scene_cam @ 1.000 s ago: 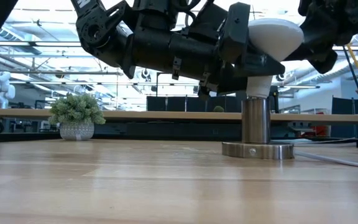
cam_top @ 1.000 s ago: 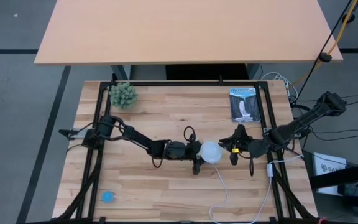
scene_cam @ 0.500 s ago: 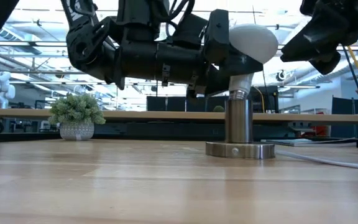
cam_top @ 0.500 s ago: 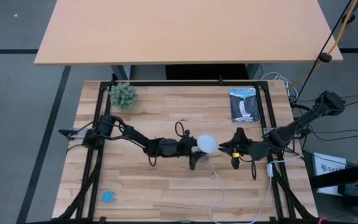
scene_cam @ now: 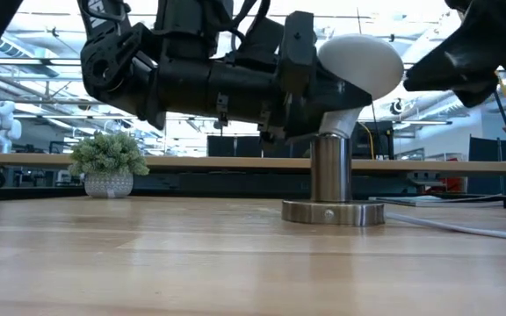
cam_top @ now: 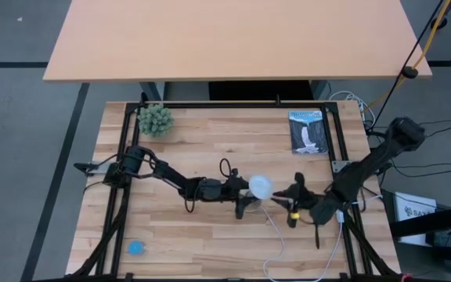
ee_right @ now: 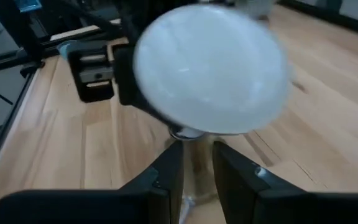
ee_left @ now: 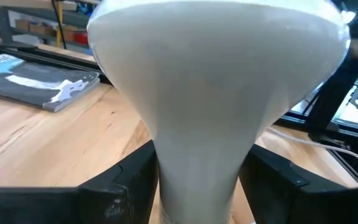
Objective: Screw lightbulb
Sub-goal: Insert the lightbulb into the lamp
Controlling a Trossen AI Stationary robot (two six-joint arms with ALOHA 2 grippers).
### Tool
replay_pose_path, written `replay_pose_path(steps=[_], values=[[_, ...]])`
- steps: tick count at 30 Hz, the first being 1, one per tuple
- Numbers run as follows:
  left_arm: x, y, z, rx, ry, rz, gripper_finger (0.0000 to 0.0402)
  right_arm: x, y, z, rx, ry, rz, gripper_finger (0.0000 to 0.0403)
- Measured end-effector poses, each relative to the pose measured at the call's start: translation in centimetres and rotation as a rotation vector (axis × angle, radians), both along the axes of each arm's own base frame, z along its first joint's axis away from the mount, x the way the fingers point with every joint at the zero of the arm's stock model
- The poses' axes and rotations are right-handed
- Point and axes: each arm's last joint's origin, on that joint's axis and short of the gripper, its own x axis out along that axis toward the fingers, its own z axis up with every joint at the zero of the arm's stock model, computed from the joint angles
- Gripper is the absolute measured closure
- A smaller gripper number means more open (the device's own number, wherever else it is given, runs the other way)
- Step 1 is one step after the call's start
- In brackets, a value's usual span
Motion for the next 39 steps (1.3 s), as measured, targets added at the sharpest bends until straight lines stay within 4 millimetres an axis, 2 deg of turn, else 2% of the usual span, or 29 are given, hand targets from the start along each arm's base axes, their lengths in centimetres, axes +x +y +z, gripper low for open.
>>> replay_pose_path(steps=[6,11,15,25,30,39], values=[[0.0,0.0,0.2,0.021,-0.021,0.010,0.0193,1.8,1.6,-3.9,-0.040,0.057,0.031,0.0326],[0.0,0.0,0.2,0.023,-0.017,0.011,0.0193,2.1,1.6,-4.9,-0.077,0.066,-0.013,0.0326],[0.0,0.0,0.2,0.022,-0.019,0.009,0.0193,2.1,1.2,-4.0,-0.149,0.018,-0.071,0.0326],[0.0,0.0,0.6,0.015,-0.061,-0.009,0.0193,2.3,0.1,-2.0,-0.181,-0.031,-0.103,0.0325],[0.4,0.2,1.0,0.044,-0.078,-0.045,0.0193,2.5,-0.1,-0.7,-0.208,-0.047,-0.018,0.0325],[0.9,0.1,1.8,0.087,-0.108,-0.062,0.0193,2.5,-1.4,1.5,-0.111,-0.100,0.091,0.0321]])
